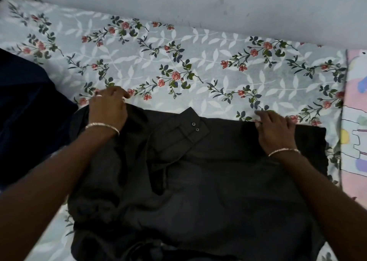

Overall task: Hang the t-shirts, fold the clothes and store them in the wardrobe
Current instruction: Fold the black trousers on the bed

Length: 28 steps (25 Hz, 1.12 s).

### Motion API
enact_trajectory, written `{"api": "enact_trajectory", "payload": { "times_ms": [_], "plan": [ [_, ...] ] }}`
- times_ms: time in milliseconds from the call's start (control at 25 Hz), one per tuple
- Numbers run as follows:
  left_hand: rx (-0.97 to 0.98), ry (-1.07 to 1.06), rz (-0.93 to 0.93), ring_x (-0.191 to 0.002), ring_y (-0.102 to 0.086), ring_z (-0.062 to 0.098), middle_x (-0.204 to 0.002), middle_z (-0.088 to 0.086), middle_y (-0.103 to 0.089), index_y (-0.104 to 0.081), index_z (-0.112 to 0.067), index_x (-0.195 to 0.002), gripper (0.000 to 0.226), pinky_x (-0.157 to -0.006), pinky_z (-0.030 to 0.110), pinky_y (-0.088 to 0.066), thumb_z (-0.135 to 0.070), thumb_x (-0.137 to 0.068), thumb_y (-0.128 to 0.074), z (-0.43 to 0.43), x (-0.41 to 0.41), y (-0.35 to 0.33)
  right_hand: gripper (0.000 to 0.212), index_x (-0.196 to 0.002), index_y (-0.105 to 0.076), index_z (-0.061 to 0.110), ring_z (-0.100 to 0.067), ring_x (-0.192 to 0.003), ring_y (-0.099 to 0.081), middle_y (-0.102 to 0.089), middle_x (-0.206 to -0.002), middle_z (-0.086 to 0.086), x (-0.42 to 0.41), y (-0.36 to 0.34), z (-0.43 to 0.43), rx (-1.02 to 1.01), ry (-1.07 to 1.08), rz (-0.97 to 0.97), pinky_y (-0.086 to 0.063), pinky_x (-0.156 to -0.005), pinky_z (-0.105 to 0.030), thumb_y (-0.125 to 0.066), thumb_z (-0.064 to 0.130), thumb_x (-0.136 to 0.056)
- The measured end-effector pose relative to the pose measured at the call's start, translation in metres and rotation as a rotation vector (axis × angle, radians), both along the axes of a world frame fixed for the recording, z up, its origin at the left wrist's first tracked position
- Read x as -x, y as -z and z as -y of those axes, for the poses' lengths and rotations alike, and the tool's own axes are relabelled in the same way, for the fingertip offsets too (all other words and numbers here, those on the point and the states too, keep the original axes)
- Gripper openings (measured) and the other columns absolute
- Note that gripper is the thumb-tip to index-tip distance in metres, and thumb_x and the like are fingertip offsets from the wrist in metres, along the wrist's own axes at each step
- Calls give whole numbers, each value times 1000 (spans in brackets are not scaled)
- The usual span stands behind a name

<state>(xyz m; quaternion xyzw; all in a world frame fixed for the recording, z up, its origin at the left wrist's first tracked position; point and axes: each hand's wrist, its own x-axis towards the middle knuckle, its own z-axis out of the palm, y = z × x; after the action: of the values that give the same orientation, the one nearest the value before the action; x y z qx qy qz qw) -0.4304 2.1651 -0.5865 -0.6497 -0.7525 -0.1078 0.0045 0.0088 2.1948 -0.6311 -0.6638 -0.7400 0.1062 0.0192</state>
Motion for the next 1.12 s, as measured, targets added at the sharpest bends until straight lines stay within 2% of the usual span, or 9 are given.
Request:
{"api": "enact_trajectory", "payload": {
  "times_ms": [160, 240, 320, 400, 600, 760, 880, 1000, 1120],
  "plan": [
    [581, -150, -179, -121, -53, 39, -131, 15, -57, -59, -25, -123, 44, -103, 54, -33, -56, -95, -46, -31, 62, 13, 33, -116, -58, 24, -36, -114, -56, -64, -110, -10, -35, -18, -41, 192, -35, 202, -29, -106, -51, -46, 50, -99],
    [730, -111, -150, -119, -53, 38, -130, 16, -55, -58, -25, -118, 47, -105, 54, -37, -62, -90, -50, -36, 75, 21, 43, -95, -55, 27, -30, -98, -59, -61, -89, -1, -49, -26, -49, 369, -116, 285, -38, -96, -46, -39, 67, -93],
    [671, -104, -93, -114, -54, 40, -123, 18, -57, -58, -20, -114, 42, -100, 56, -42, -53, -88, -58, -42, 77, 26, 59, -88, -56, 24, -26, -88, -60, -60, -87, -3, -65, -28, -48, 476, -145, 298, -47, -87, -43, -27, 75, -82],
    [493, -113, -58, -112, -54, 42, -117, 20, -58, -56, -13, -112, 30, -94, 55, -43, -33, -91, -64, -40, 64, 25, 64, -96, -64, 15, -32, -92, -63, -67, -97, -12, -87, -22, -45, 394, -84, 227, -49, -81, -42, -30, 69, -86],
    [99, -35, -27, -102, -51, 46, -106, 26, -55, -54, -5, -103, 16, -87, 59, -38, -7, -90, -62, -40, 23, 30, 33, -99, -64, 9, -43, -83, -67, -70, -91, -24, -134, -15, -35, 102, -12, 290, -38, -67, -40, -51, 39, -98],
    [19, -124, -78, -110, -46, 44, -115, 25, -49, -51, -9, -111, 25, -95, 59, -31, -4, -87, -57, -47, -10, 33, 26, -96, -62, 10, -42, -97, -63, -67, -99, -22, -148, -8, -30, 50, 142, 380, -40, -88, -51, -51, 34, -100],
    [-72, -182, -89, -117, -47, 42, -125, 22, -49, -52, -12, -118, 29, -102, 55, -31, -13, -89, -55, -37, -43, 25, 21, -109, -55, -1, -46, -105, -49, -53, -110, -30, -118, -2, -11, -178, 293, 308, -36, -94, -59, -58, 7, -90],
    [-63, 87, 31, -127, -46, 38, -137, 17, -49, -55, -9, -121, 31, -113, 53, -30, -27, -96, -51, -9, -72, 36, 37, -126, -54, 8, -41, -125, -44, -51, -131, -24, -48, -2, 14, -239, 222, 112, -34, -100, -55, -47, 28, -95],
    [223, 248, 250, -146, -30, 26, -157, 10, -33, -43, -14, -145, 58, -121, 51, -20, -48, -99, -34, 18, -73, 63, 53, -148, -41, 24, -28, -150, -25, -35, -158, -6, 27, 9, 48, -44, -18, -138, -26, -114, -49, -35, 48, -101]
  ]
}}
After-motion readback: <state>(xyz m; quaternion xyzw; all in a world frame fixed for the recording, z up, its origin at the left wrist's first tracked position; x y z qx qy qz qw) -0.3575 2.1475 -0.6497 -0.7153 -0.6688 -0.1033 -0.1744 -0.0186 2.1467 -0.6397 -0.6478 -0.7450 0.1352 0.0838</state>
